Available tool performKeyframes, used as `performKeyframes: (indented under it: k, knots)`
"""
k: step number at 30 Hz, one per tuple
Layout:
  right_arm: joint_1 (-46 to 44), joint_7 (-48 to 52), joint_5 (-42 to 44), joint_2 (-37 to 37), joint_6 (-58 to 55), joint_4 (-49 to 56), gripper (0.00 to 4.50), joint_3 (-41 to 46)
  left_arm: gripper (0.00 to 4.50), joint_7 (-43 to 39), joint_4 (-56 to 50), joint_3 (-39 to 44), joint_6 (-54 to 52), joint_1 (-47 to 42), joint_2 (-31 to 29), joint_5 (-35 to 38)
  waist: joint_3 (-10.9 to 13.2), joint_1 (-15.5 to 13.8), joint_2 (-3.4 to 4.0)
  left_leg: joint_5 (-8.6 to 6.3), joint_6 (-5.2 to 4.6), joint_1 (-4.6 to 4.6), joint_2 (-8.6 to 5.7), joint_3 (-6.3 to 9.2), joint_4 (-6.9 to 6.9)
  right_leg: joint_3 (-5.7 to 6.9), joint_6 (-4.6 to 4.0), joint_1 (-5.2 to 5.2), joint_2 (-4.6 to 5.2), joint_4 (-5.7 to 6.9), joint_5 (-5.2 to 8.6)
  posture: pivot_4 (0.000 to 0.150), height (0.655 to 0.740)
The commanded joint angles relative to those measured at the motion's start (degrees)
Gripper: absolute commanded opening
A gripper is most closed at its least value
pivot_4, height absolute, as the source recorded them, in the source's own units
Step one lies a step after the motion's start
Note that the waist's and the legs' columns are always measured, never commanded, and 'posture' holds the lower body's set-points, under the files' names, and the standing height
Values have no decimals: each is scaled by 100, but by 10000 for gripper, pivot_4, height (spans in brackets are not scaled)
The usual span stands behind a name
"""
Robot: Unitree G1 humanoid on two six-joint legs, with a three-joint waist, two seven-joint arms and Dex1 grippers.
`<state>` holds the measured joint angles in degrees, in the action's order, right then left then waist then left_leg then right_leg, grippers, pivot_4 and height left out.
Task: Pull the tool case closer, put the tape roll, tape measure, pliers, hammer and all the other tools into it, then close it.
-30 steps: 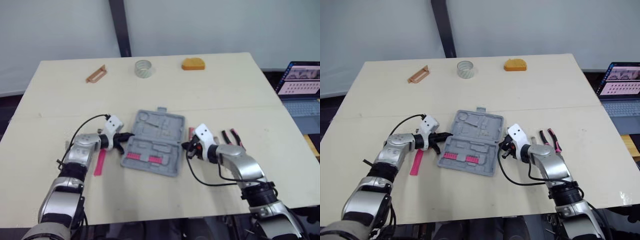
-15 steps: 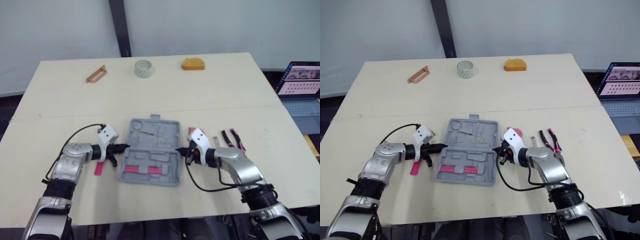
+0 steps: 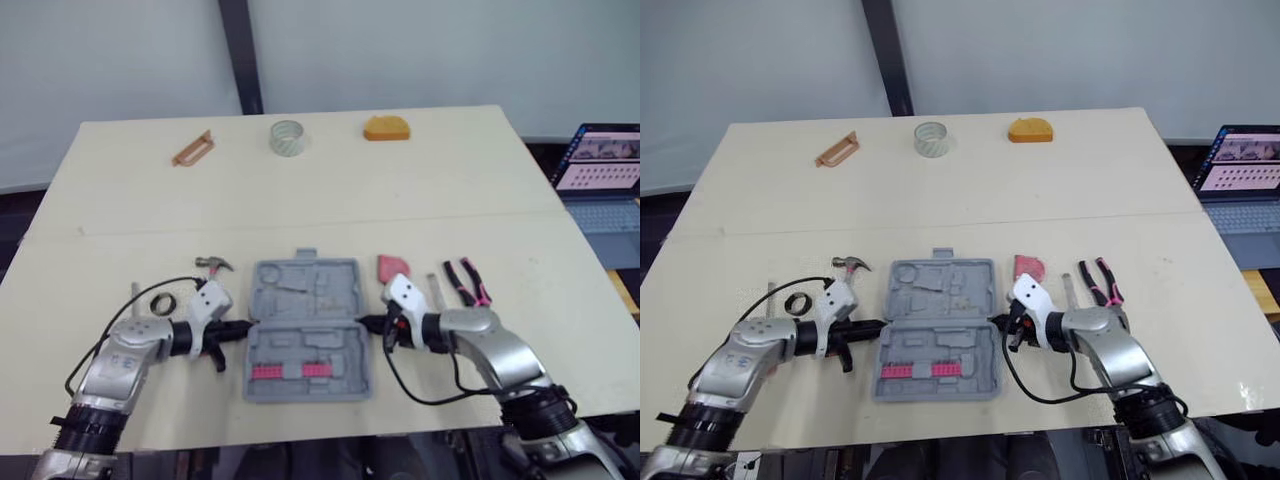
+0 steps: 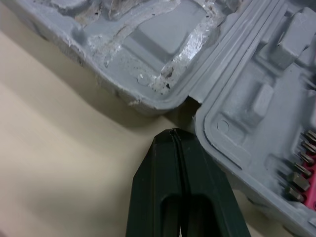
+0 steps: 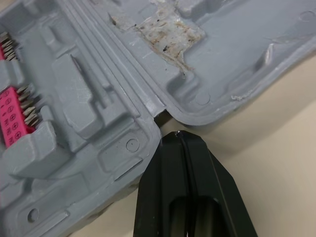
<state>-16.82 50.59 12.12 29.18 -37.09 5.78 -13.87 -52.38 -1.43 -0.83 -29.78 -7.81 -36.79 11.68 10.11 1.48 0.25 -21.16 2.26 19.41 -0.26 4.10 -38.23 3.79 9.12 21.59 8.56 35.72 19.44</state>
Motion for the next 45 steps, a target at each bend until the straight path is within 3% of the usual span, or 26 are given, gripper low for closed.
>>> performKeyframes:
  k: [1,10,45]
  knots:
    - [107,109,183,79,-124,416,427,-10,0,77,-348,45,-166,264,-13,150,0,-1,0,0,0,0,0,0,0,-1,0,0,0,0,0,1500,7400]
    - [367,162,370,287,-376,828,427,-21,0,206,-942,-5,-444,829,-47,333,0,-9,0,0,0,0,0,-1,3,-3,0,-1,1,-5,0,1500,7400]
    - [829,527,925,932,-670,1507,427,-226,0,142,-1506,-210,-355,1840,-514,402,0,-75,0,-2,-1,-4,0,-5,9,-7,-1,-7,1,-17,0,1500,7400]
